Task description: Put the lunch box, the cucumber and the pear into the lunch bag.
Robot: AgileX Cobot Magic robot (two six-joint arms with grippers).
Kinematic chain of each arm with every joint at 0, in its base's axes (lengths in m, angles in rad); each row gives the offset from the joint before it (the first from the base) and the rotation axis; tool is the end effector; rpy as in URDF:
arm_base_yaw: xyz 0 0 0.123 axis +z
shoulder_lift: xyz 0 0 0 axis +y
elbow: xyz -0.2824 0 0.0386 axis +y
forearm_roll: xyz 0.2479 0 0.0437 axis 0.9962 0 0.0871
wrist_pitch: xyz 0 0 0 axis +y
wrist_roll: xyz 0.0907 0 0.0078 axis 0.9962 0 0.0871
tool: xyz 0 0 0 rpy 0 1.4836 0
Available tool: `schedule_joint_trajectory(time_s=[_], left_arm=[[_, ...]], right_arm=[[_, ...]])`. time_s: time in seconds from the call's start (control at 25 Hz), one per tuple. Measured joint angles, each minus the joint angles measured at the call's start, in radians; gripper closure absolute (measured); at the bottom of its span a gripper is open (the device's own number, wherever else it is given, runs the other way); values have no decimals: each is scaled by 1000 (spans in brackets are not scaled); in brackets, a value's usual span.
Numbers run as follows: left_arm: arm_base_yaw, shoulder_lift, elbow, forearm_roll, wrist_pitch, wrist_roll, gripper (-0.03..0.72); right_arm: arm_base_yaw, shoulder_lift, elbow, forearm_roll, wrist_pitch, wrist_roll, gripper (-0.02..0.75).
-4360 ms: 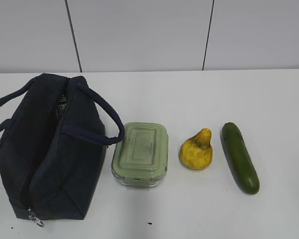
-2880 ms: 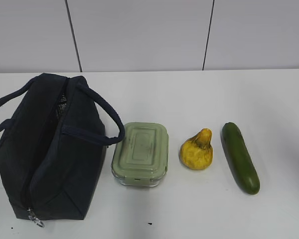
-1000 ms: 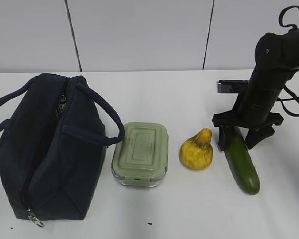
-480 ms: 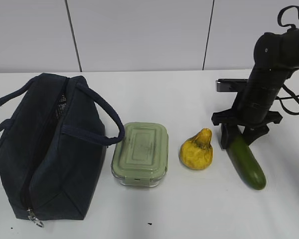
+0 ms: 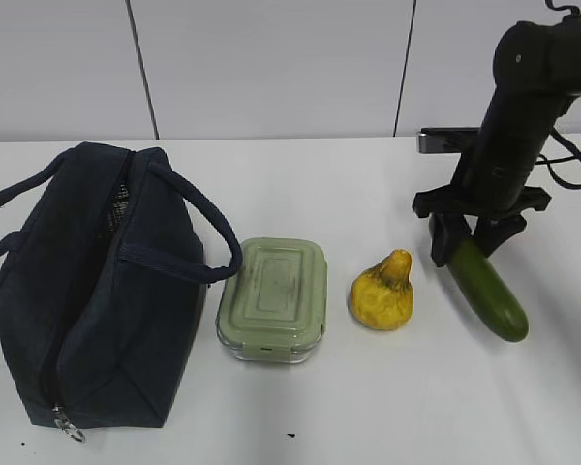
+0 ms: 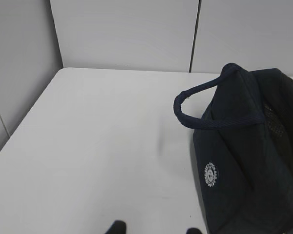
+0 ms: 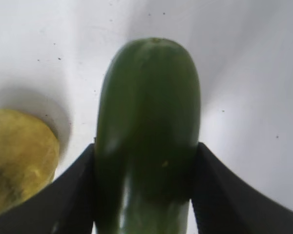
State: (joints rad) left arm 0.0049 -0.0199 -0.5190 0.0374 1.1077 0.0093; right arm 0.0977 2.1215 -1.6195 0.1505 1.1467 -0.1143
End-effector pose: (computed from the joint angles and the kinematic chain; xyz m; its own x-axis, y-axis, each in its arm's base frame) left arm -0.0122 0.0030 0.2785 -0.4637 0.0237 -0.8857 -0.0225 0.9990 0.0385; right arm 0.4169 0.0534 0.1723 -0.9887 -0.1486 -0.0207 -0.1500 0.9793 0.1357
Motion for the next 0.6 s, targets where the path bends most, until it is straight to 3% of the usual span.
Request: schedule_joint_trajectory(time_s=[0.6], left_arm=[[0, 0, 0, 0, 0, 0, 450]], right_arm=[[0, -161, -126, 15, 74, -7, 346]])
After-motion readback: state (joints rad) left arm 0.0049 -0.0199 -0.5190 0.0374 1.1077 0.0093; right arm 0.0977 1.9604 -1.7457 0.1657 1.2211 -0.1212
